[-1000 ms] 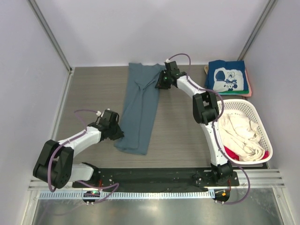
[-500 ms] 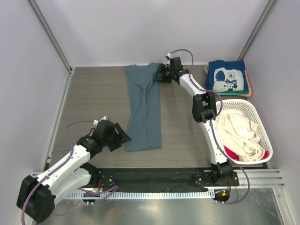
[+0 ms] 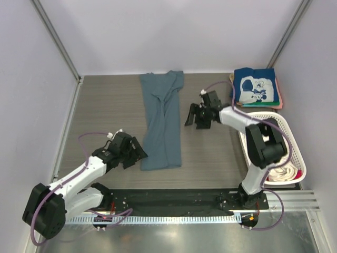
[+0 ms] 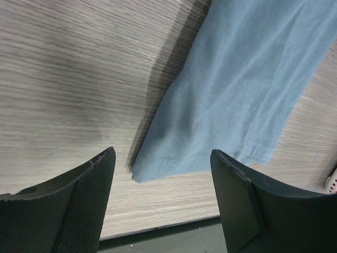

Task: Fold and stack the t-shirts
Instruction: Fold the tshirt

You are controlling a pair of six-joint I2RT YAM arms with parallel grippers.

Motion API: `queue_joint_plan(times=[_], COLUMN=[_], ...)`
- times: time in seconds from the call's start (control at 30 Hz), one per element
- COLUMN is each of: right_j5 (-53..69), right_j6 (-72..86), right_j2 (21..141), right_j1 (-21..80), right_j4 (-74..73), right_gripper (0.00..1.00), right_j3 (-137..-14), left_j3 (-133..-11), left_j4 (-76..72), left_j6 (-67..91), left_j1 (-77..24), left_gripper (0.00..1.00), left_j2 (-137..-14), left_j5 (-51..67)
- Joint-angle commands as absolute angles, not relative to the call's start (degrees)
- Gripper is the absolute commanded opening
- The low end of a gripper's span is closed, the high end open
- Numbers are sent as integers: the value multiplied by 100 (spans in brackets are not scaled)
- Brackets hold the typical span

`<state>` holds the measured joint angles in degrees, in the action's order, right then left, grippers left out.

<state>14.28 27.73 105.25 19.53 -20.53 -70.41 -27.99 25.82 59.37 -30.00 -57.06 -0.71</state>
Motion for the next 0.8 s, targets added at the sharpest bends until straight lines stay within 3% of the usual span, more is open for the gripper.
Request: queue_joint_plan(times=[0.0, 0.2, 0.3, 0.4, 0.43, 0.5, 0.63, 0.77], right_j5=[1626, 1398, 1275, 1239, 1239, 1230, 1274, 328], right_j6=[3383, 4103, 4183, 4245, 4263, 4271, 4298, 4630], right_j2=[9714, 9097, 9149, 9211, 9211, 9150, 8782, 7343], right_j1=[2723, 3778, 3998, 4104, 4174, 4227, 4359, 4674], right_j4=[-1565, -976, -835, -712, -686, -650, -650, -1909], right_gripper=[72, 71, 65, 52, 39, 30, 1, 1], right_j3=[-5698, -4439, -4298, -4254, -4245, -4193, -3956, -3911], left_j3=[-2637, -2269, -2127, -2022, -1987, -1978, -1977, -2222], left_j4=[1908, 1846, 1854, 1933, 1968, 2065, 2188, 2486], left_j6=[5950, 6099, 6187, 6266, 6275, 6284, 6302, 6249], left_j1=[-3032, -3032, -3032, -3032, -3041, -3032, -3032, -3041], left_gripper=[73, 72, 72, 71, 71, 70, 69, 66], left_j2=[-5801, -5415, -5107, -4808, -4747, -4588, -4412, -4193], left_j5=[141, 158, 193, 220, 220, 246, 281, 387])
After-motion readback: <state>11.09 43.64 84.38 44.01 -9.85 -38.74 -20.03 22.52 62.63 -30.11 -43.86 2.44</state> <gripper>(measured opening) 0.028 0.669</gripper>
